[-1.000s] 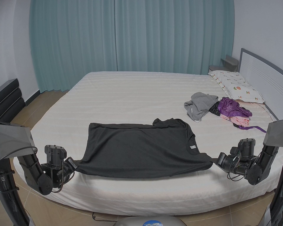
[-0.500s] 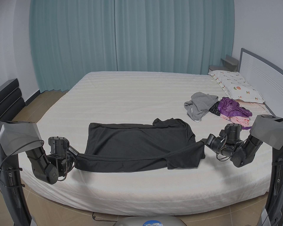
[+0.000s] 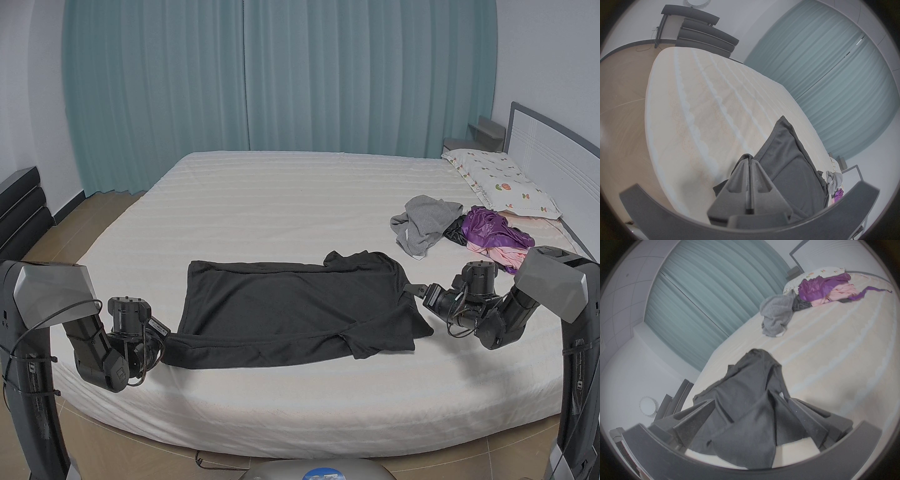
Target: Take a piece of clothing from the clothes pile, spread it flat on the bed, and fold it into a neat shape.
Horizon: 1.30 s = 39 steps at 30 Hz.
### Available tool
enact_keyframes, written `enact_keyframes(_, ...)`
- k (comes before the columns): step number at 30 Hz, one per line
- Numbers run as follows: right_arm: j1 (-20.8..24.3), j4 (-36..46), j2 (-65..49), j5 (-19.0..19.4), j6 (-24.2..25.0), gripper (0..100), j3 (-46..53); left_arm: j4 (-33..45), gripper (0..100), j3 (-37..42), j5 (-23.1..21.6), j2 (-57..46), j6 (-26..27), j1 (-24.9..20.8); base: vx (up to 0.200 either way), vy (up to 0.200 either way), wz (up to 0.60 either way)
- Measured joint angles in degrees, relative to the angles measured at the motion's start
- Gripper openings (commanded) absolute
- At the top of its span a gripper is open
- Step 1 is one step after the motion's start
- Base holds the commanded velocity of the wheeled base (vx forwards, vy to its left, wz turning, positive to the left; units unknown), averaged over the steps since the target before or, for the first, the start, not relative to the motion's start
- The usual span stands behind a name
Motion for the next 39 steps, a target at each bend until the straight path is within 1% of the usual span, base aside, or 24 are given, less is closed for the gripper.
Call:
enact_keyframes(4, 0.49, -0.18, -2.93, 2.02, -0.67, 100, 7.14, 0.00, 0, 0.09, -0.04, 0.35, -0.20, 0.00, 0.000, 0.000, 0.00)
enact_keyframes(7, 2.06, -0.21, -4.94, 2.86, -1.01, 100, 12.30, 0.00, 0, 0.26, -0.09, 0.50, -0.35, 0.00, 0.000, 0.000, 0.00)
enact_keyframes(10, 3.52, -0.18, -5.72, 3.33, -1.21, 100, 15.15, 0.00, 0, 0.50, -0.11, 0.55, -0.41, 0.00, 0.000, 0.000, 0.00)
enact_keyframes(15, 5.05, 0.85, -5.19, 3.45, -1.40, 100, 15.98, 0.00, 0, 0.76, -0.11, 0.55, -0.48, -0.07, 0.000, 0.000, 0.00)
enact_keyframes(18, 5.78, 3.10, -4.80, 3.15, -1.35, 100, 15.10, 0.00, 0, 0.83, -0.11, 0.55, -0.72, -0.07, 0.000, 0.000, 0.00)
enact_keyframes(23, 6.47, 6.39, -3.45, 0.24, -1.34, 100, 11.02, 0.00, 0, 0.85, -0.15, 0.55, -1.07, -0.11, 0.000, 0.000, 0.00)
enact_keyframes(24, 6.56, 6.74, -3.06, -0.41, -1.38, 0, 10.09, 0.00, 0, 0.85, -0.15, 0.52, -1.13, -0.11, 0.000, 0.000, 0.00)
enact_keyframes(26, 6.75, 7.73, -2.35, -1.13, -1.40, 0, 8.85, 0.01, 0, 0.78, -0.20, 0.48, -1.16, -0.07, 0.000, 0.000, 0.00)
enact_keyframes(31, 7.02, 8.85, -1.80, -1.35, -1.40, 0, 8.35, 0.12, 0, 0.83, -0.26, 0.39, -1.18, 0.00, 0.000, 0.000, 0.00)
enact_keyframes(39, 6.47, 9.01, -5.72, -1.07, -1.38, 0, 13.78, 0.28, 0, 1.71, -0.26, -0.18, -1.12, 0.01, 0.000, 0.000, 0.00)
